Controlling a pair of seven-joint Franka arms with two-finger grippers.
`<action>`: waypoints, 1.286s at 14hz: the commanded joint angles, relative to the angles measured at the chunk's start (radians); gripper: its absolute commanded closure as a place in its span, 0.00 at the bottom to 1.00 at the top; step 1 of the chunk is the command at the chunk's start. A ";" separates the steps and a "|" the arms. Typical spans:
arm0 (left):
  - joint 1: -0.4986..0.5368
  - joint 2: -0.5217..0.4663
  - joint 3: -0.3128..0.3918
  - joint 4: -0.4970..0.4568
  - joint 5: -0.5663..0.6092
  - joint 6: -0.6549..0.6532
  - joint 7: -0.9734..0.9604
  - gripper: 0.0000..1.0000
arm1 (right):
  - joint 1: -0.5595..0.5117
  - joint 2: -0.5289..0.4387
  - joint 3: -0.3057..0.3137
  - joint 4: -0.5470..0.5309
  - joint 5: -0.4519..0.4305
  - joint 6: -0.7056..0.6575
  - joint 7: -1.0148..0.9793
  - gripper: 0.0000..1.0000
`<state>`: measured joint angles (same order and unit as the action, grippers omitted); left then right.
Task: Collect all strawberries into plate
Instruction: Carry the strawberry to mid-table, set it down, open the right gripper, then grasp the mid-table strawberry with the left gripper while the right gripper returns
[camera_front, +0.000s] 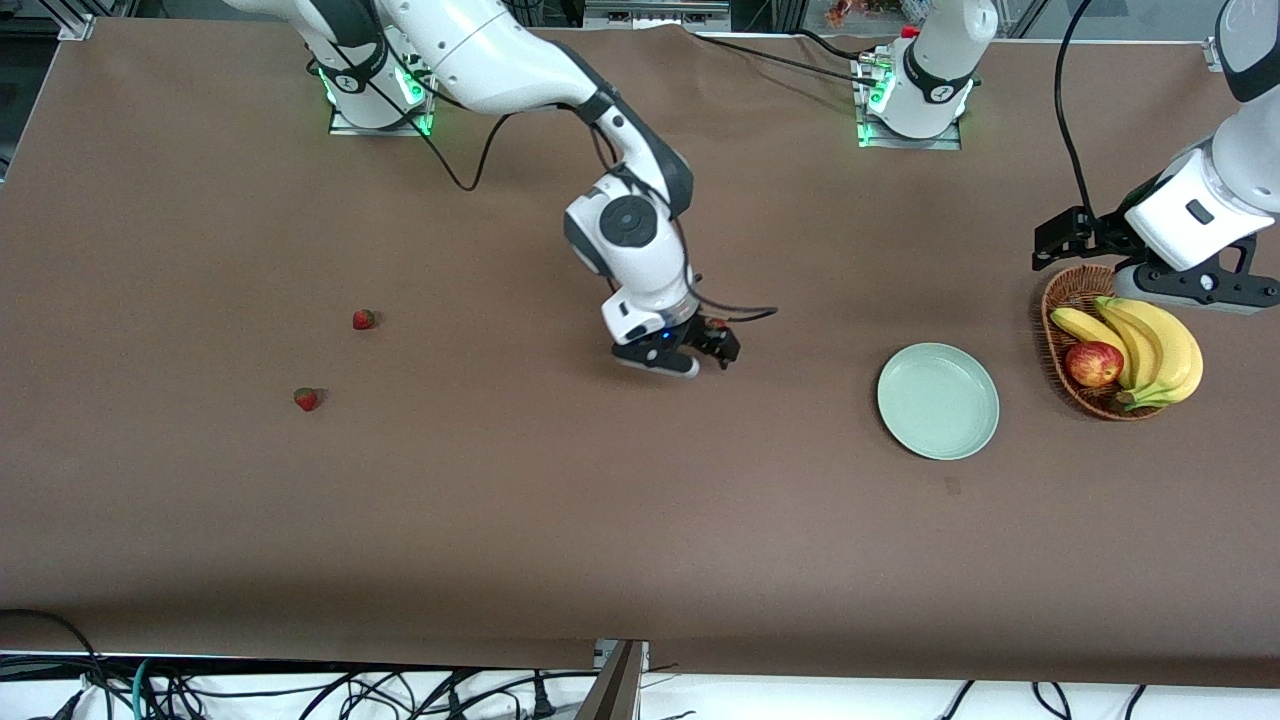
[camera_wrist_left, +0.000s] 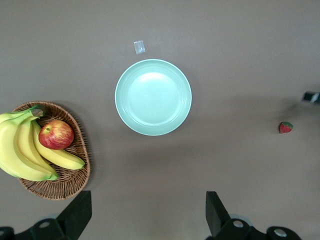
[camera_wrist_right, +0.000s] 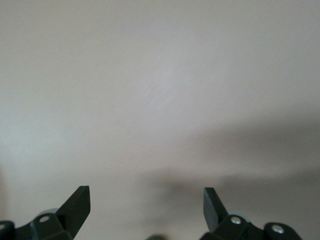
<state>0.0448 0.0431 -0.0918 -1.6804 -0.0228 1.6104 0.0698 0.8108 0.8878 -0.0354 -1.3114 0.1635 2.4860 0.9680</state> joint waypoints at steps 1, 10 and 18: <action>-0.011 0.127 -0.012 0.025 -0.028 -0.009 0.013 0.00 | -0.079 -0.044 0.012 -0.005 0.004 -0.128 -0.185 0.00; -0.156 0.431 -0.131 -0.007 -0.230 0.351 -0.077 0.00 | -0.318 -0.099 -0.055 -0.012 0.005 -0.372 -0.629 0.00; -0.414 0.549 -0.131 -0.096 0.044 0.620 -0.569 0.00 | -0.611 -0.104 -0.103 -0.123 0.001 -0.475 -1.026 0.00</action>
<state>-0.3177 0.5737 -0.2341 -1.7776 -0.0115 2.1964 -0.3768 0.2470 0.8178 -0.1418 -1.3932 0.1624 2.0558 0.0371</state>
